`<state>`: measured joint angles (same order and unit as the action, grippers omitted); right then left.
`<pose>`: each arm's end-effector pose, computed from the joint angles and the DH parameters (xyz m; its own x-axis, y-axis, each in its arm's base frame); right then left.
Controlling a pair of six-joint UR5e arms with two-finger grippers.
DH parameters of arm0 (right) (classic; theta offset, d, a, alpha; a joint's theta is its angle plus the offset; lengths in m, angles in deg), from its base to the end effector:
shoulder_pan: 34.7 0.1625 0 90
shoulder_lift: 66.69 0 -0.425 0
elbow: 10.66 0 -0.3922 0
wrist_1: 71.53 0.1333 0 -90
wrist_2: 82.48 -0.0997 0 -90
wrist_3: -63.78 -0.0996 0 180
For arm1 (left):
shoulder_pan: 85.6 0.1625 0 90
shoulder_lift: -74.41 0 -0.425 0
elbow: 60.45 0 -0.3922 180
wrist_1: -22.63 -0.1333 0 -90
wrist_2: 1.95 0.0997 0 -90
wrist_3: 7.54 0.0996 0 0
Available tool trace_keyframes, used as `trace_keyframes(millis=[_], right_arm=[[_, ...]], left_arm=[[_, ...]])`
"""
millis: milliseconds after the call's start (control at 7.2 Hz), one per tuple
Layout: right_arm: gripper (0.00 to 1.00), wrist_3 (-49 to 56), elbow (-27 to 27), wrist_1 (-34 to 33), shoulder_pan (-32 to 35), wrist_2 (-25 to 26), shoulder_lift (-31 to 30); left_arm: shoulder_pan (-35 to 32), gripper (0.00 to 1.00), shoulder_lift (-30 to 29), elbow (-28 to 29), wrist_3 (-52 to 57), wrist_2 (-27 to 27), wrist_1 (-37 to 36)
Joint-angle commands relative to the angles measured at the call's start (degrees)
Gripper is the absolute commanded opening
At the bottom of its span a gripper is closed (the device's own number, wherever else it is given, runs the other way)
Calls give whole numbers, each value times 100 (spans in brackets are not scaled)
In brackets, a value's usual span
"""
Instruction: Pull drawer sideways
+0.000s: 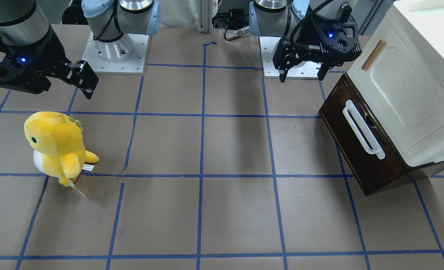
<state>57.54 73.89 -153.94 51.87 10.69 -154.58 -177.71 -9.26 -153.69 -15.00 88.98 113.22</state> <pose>0.0977 -0.5060 0.5035 -0.9845 0.1635 0.0629 0.1677 0.9835 0.0677 -0.1481 -0.4436 0.5109 -0.9955 -0.0938 -0.0104 -0.0933 0.9946 -0.0454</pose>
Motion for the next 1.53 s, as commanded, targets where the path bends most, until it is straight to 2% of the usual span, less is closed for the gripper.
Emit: trace_keyframes(millis=[0,1111,1389], right_arm=[[100,0,0,-3,0,0,0],[100,0,0,6,0,0,0],[100,0,0,-3,0,0,0]], left_arm=[[0,100,0,-1,-1,3,3],[0,100,9,8,-10,-5,-6],[9,100,-139,-45,-28,-6,-41]])
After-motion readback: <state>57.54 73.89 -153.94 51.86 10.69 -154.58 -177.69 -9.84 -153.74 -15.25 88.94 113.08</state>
